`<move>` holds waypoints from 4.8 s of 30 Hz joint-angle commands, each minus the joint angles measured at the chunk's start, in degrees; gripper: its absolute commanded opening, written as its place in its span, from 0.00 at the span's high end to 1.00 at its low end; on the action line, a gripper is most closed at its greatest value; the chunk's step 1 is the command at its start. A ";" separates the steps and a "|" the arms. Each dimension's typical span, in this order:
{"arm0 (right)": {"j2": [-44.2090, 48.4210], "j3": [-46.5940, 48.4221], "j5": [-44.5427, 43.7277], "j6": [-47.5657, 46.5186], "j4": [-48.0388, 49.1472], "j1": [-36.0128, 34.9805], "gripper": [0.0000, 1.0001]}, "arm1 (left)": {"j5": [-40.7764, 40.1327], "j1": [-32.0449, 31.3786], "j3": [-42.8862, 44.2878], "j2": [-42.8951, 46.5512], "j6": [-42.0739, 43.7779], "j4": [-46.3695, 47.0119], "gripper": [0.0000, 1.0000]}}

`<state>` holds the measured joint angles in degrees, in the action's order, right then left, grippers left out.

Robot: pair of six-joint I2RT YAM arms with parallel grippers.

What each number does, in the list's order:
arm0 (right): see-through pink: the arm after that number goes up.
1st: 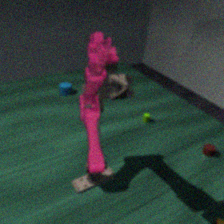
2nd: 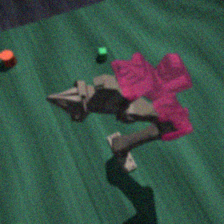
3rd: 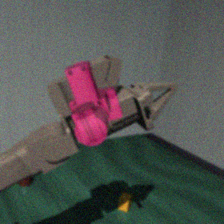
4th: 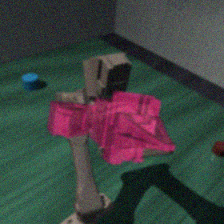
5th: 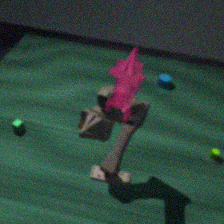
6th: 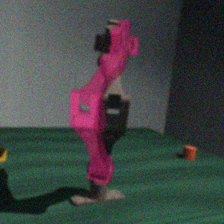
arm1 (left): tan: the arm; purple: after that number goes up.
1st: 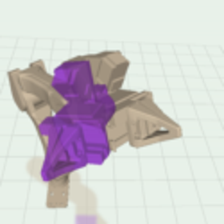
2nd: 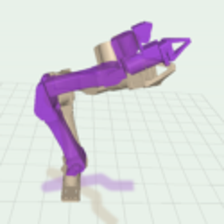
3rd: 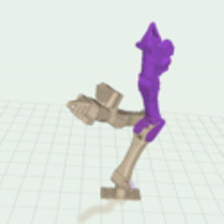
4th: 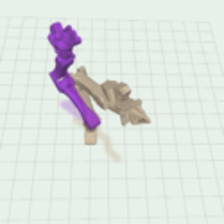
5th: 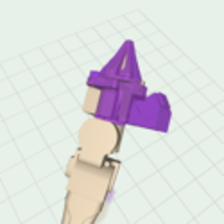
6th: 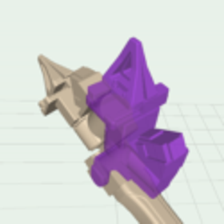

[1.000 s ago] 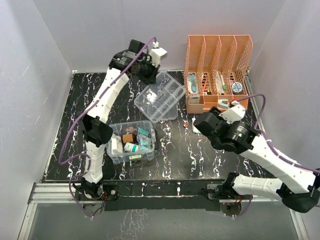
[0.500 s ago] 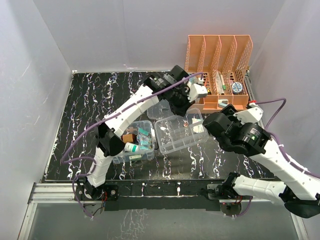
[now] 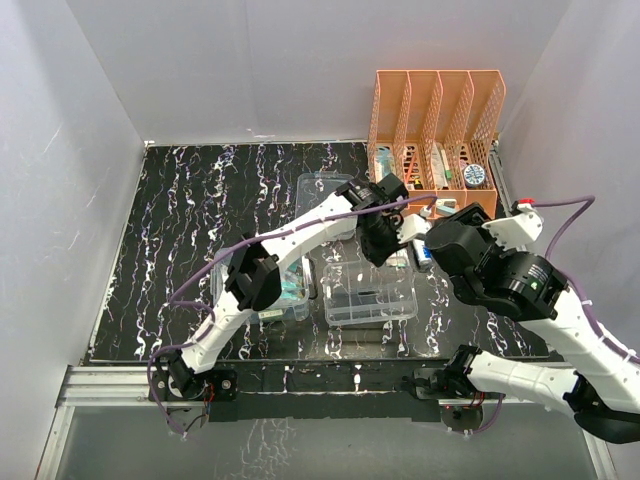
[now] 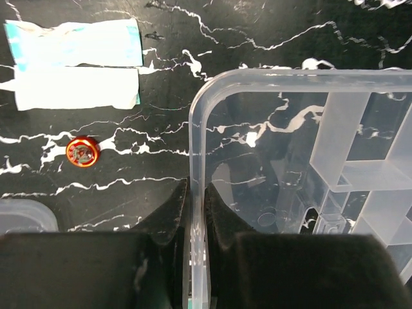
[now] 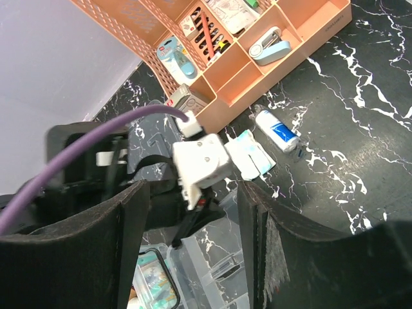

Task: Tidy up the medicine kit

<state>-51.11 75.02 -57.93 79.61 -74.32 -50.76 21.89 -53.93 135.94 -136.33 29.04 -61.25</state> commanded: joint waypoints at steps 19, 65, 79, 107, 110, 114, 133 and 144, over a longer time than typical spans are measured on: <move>-1.03 0.89 -0.60 -4.20 4.99 0.14 0.45 | -1.85 -0.18 -9.45 -2.52 -0.39 10.32 0.75; -42.96 26.40 42.70 -67.94 21.16 35.70 0.26 | -6.88 33.90 -34.43 54.29 -20.62 14.56 0.01; -35.94 -1.69 53.32 -80.40 27.70 42.33 0.26 | -2.97 34.57 -36.24 52.31 -21.25 14.30 0.01; -48.29 -5.68 51.06 -79.65 33.29 44.77 0.46 | -0.03 34.57 -35.53 50.90 -20.29 12.83 0.01; -48.29 -5.78 51.61 -79.48 33.20 44.79 0.49 | 0.17 34.55 -35.64 51.03 -20.32 12.89 0.01; -50.25 -5.55 52.66 -79.10 32.70 44.80 0.52 | 0.36 34.60 -35.96 51.35 -20.17 12.83 0.01; -43.17 -2.59 54.95 -76.72 26.88 44.83 0.77 | 0.61 34.59 -36.60 51.44 -20.14 12.77 0.01; -29.47 2.78 57.03 -77.04 18.64 38.78 0.77 | -0.51 34.60 -38.22 50.98 -21.80 13.82 0.01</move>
<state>-84.44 75.68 -1.87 2.94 -52.47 -7.44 20.99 -19.64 98.02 -85.86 8.23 -47.79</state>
